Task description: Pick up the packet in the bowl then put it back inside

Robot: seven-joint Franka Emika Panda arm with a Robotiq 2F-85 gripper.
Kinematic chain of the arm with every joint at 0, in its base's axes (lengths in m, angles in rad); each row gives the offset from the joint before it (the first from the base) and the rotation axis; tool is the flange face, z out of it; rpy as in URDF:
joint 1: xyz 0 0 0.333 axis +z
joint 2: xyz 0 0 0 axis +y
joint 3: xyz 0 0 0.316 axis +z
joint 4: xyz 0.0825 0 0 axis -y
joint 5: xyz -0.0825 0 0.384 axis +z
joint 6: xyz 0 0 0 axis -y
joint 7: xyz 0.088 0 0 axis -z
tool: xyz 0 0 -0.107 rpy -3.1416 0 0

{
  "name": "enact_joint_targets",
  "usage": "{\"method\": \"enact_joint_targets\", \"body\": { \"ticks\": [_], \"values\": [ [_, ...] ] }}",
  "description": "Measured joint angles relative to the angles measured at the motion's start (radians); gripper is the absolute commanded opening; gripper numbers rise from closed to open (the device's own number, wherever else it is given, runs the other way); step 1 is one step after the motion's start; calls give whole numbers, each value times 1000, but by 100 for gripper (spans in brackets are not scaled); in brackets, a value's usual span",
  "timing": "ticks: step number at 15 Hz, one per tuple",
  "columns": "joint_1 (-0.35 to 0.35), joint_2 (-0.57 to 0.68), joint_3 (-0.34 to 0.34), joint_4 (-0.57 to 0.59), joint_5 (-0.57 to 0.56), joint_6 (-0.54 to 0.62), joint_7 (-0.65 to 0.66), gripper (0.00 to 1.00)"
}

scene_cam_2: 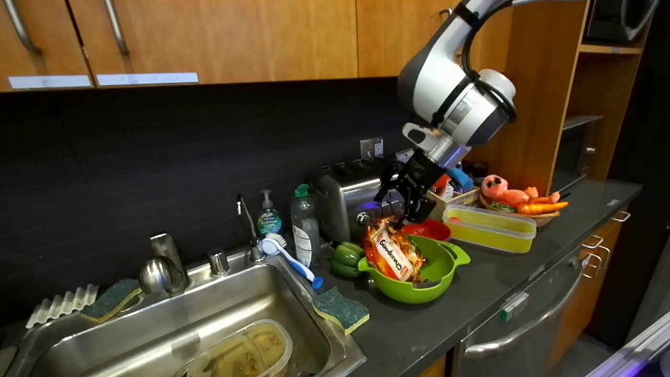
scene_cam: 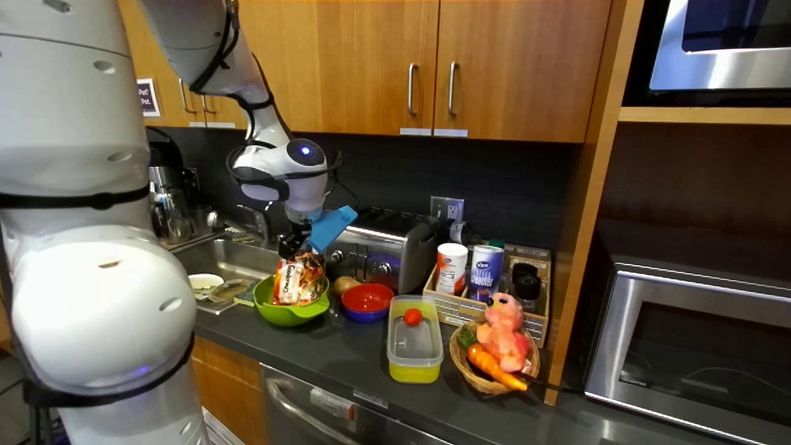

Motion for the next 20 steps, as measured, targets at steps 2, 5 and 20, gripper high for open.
{"method": "enact_joint_targets", "body": {
  "ticks": [2,5,20],
  "values": [
    [5,56,0,-16,-24,39,0,100],
    [10,159,-3,-22,-75,114,1,100],
    [99,277,-18,16,-170,254,18,100]
  ]
}}
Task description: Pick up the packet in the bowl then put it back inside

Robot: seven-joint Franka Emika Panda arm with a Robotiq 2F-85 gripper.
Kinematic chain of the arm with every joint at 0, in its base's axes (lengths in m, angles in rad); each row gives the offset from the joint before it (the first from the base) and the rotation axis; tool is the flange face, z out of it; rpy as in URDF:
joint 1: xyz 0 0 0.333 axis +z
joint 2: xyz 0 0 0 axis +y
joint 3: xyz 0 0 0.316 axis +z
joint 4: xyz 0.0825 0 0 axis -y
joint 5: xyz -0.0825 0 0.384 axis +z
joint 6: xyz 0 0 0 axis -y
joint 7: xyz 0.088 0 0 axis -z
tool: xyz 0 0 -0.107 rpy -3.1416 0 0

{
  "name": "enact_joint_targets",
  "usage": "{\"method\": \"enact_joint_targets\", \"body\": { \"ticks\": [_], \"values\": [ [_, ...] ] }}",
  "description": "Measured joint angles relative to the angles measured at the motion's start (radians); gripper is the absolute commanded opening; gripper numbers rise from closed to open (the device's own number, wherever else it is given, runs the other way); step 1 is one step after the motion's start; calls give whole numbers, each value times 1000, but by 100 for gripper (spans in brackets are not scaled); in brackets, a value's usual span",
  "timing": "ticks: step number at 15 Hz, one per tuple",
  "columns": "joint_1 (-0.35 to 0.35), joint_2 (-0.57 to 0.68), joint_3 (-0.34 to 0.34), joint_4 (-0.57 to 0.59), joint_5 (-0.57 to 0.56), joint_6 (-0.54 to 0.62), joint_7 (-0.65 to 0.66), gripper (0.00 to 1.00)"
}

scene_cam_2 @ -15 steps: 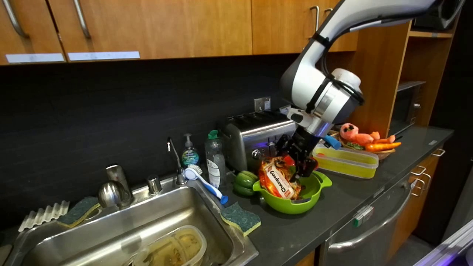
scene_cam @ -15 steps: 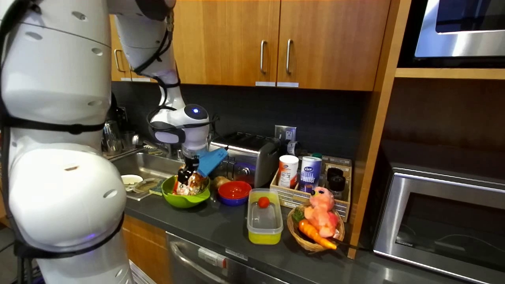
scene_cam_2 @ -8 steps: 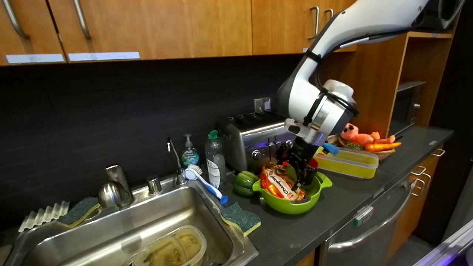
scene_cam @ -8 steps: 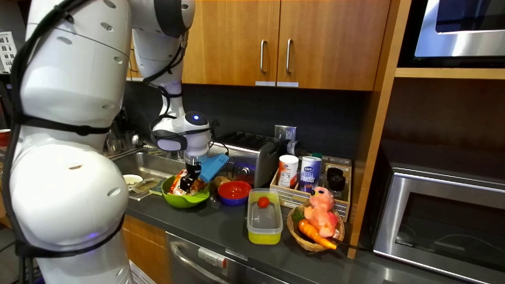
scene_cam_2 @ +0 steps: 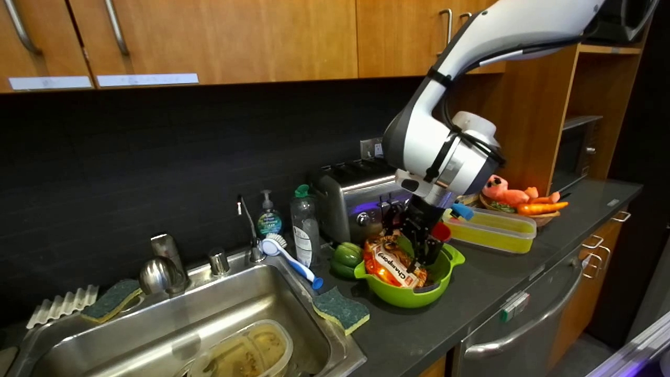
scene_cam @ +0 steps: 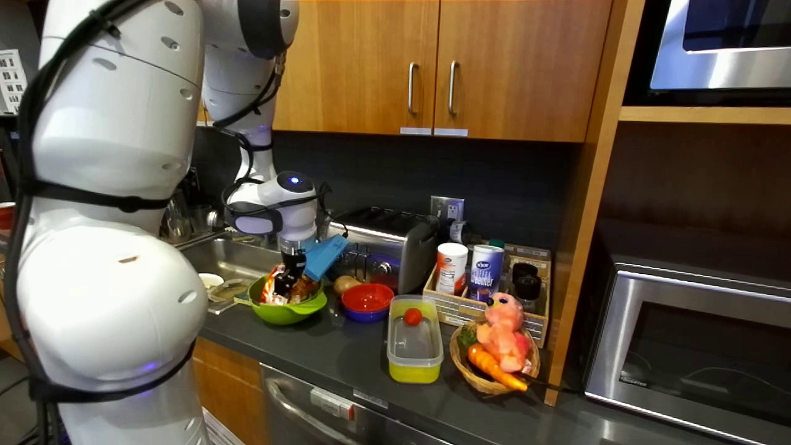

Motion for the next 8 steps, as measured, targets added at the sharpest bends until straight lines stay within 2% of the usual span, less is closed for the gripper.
{"method": "enact_joint_targets", "body": {
  "ticks": [8],
  "values": [
    [40,-47,21,-3,2,26,43,100]
  ]
}}
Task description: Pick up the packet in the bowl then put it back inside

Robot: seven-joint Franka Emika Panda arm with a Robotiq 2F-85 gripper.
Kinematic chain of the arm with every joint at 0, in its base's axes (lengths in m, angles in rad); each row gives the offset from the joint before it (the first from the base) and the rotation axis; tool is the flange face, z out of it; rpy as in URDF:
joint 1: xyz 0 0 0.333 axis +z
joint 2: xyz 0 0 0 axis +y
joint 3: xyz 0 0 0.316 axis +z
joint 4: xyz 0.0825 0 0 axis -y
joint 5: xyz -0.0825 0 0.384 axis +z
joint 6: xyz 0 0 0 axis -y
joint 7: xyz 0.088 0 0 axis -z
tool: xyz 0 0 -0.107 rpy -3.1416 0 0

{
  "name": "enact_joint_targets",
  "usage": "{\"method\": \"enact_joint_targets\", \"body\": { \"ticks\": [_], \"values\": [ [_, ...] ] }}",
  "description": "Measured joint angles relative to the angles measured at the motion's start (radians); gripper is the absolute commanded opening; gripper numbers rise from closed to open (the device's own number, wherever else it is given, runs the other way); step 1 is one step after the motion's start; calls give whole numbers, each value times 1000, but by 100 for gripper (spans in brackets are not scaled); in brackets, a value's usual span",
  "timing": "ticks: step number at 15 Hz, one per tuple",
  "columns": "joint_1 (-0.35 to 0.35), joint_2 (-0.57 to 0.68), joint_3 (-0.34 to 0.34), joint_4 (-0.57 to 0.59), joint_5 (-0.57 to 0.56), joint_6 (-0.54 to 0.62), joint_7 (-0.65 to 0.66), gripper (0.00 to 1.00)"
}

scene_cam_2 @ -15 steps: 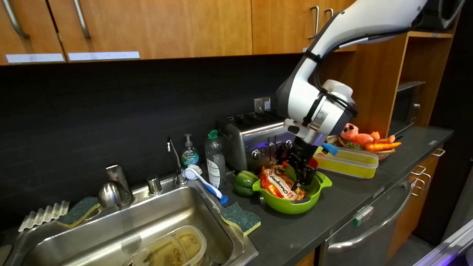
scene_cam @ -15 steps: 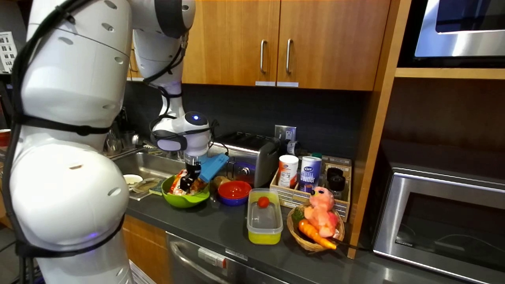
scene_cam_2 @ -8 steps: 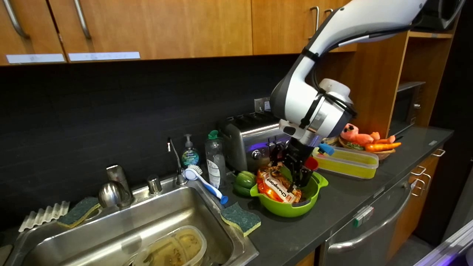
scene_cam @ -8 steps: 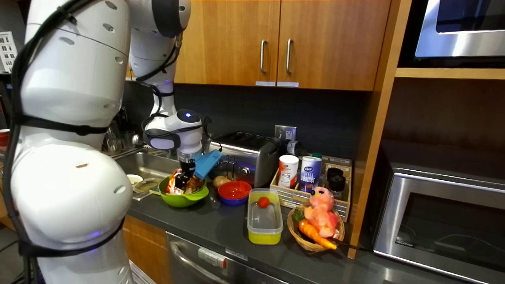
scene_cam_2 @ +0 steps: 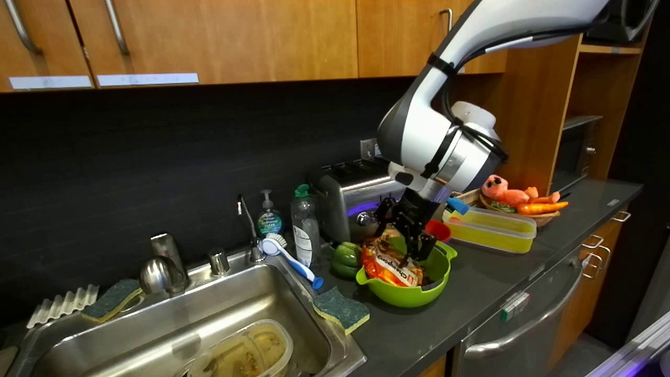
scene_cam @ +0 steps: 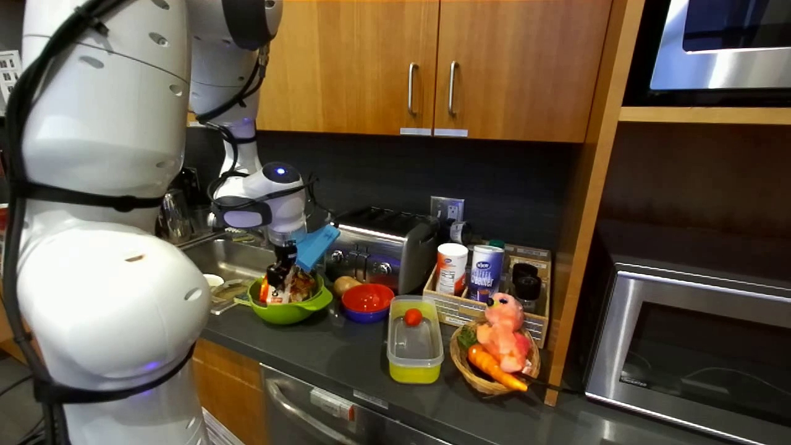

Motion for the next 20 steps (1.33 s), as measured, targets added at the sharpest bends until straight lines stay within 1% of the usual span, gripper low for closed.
{"method": "enact_joint_targets", "body": {
  "ticks": [5,8,14,20],
  "values": [
    [6,-21,0,-27,-1,2,45,100],
    [16,-55,0,-67,0,-8,115,100],
    [45,-164,0,-139,-11,-29,252,100],
    [77,-223,0,-186,-109,-30,392,100]
  ]
}}
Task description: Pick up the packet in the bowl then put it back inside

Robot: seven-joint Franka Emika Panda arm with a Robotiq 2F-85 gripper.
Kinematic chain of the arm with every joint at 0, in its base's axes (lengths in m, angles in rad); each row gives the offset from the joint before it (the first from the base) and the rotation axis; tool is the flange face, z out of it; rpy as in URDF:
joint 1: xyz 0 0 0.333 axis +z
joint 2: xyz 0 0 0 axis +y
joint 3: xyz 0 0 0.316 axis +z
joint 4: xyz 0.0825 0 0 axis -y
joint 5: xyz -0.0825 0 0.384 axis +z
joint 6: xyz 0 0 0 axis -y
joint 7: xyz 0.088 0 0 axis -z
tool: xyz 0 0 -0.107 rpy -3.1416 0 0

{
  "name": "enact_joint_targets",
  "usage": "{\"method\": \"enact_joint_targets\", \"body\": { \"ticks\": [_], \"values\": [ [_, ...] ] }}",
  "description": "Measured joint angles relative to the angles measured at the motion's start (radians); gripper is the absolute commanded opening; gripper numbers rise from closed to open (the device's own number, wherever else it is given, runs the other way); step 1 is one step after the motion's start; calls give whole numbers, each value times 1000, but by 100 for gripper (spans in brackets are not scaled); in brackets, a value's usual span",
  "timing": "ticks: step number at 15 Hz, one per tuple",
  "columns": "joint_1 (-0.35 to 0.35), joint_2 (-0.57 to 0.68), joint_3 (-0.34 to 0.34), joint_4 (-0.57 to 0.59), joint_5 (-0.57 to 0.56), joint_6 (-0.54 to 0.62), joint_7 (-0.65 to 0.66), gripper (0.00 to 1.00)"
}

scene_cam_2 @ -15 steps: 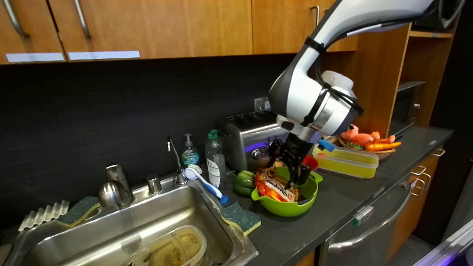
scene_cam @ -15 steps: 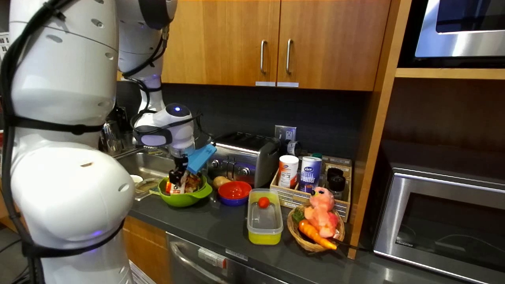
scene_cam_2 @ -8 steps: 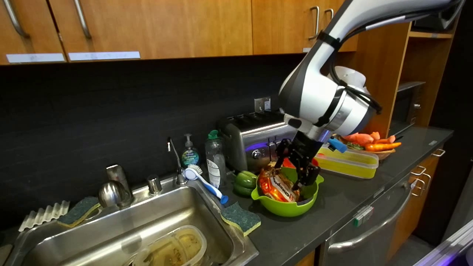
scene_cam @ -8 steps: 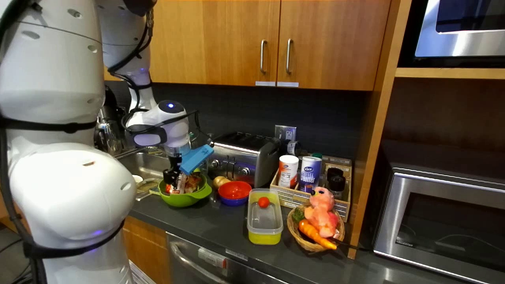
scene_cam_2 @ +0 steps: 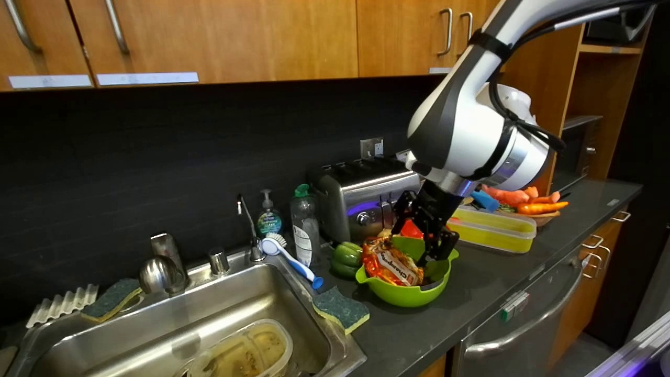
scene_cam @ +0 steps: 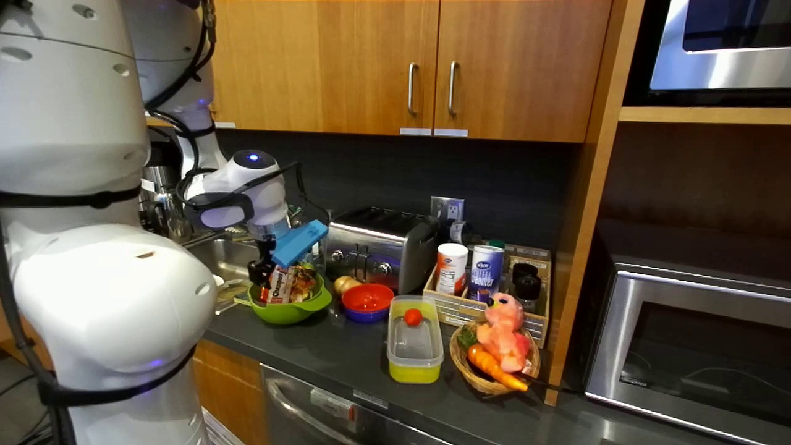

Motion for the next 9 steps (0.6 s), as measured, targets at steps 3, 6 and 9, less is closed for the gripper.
{"method": "enact_joint_targets", "body": {
  "ticks": [3,6,9],
  "values": [
    [2,-37,-3,-45,-82,-53,126,100],
    [18,-110,-47,-90,-253,-213,318,100],
    [11,-202,-84,-69,-382,-433,425,100]
  ]
}}
